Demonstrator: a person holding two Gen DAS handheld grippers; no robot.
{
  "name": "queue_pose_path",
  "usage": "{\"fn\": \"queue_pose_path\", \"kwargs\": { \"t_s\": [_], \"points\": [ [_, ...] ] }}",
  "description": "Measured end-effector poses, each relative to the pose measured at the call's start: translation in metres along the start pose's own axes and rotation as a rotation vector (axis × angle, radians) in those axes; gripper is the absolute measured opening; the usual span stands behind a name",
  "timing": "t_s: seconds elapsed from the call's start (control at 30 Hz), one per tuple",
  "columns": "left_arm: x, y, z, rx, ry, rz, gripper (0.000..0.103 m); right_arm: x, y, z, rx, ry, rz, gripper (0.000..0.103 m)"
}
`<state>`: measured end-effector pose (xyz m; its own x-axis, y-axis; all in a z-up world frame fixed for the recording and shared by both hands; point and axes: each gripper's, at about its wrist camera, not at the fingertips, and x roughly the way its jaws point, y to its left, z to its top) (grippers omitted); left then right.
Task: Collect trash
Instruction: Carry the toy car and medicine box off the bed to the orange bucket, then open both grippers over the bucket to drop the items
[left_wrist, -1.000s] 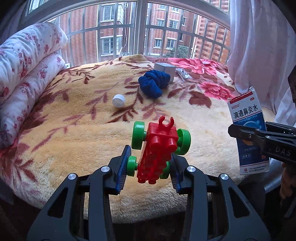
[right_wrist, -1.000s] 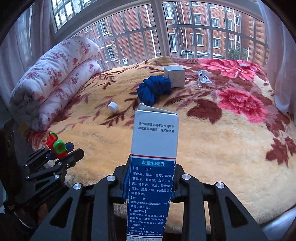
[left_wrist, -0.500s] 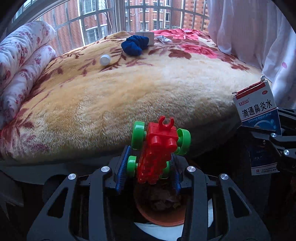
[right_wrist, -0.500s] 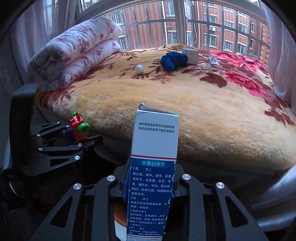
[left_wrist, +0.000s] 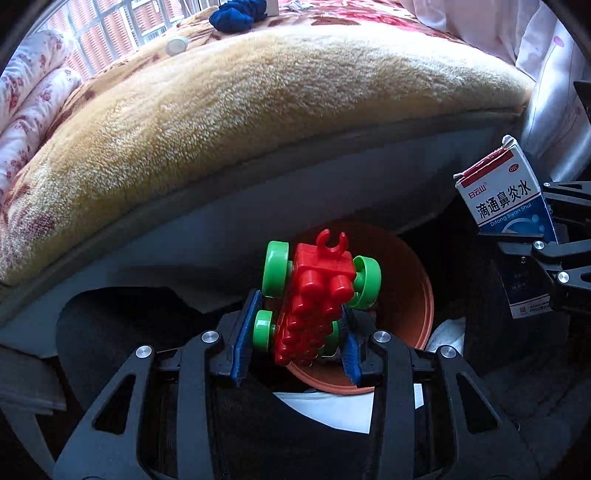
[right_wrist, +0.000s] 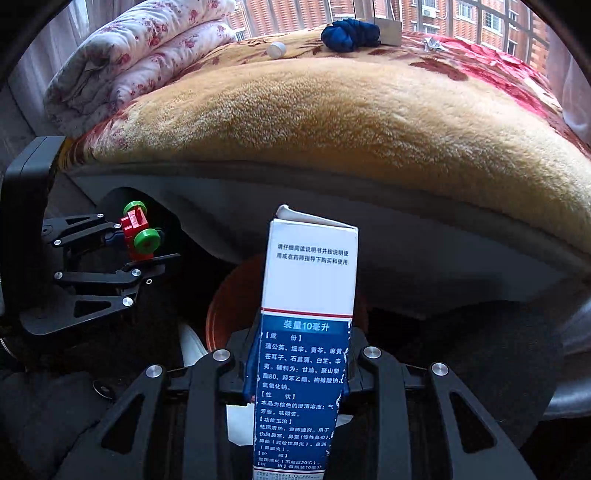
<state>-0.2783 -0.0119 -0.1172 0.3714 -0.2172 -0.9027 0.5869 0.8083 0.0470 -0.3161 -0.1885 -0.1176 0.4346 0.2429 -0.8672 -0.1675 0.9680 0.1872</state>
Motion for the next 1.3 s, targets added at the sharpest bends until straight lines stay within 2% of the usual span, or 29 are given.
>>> {"fn": "queue_pose_path", "kwargs": {
  "t_s": [0.23,0.37,0.5,1.0,1.03,1.07,1.13,1.3],
  "points": [
    [0.036,-0.002,-0.002,0.016,0.075,-0.001,0.038,0.031,-0.005,-0.005,-0.019,0.058,0.029,0.031],
    [0.056,-0.006,-0.005,0.041,0.119,0.002,0.038,0.055,-0.012,-0.011,-0.013,0.112,0.012,0.031],
    [0.07,-0.004,-0.009,0.032,0.159,-0.028,0.038,0.072,-0.015,-0.014,0.019,0.158,0.047,0.031],
    [0.088,0.003,-0.006,0.005,0.219,-0.048,0.038,0.094,-0.015,-0.004,-0.015,0.213,0.063,0.033],
    [0.091,0.002,-0.005,0.005,0.228,-0.058,0.042,0.095,-0.012,-0.004,-0.024,0.212,0.058,0.038],
    [0.091,0.008,-0.002,0.004,0.242,-0.057,0.063,0.095,-0.011,-0.003,-0.033,0.206,0.051,0.057],
    [0.091,0.01,-0.001,-0.004,0.242,-0.039,0.083,0.093,-0.007,0.003,-0.041,0.17,0.025,0.07],
    [0.09,0.015,0.0,-0.03,0.247,-0.059,0.083,0.087,-0.009,0.005,-0.031,0.161,0.022,0.07]
  ]
}}
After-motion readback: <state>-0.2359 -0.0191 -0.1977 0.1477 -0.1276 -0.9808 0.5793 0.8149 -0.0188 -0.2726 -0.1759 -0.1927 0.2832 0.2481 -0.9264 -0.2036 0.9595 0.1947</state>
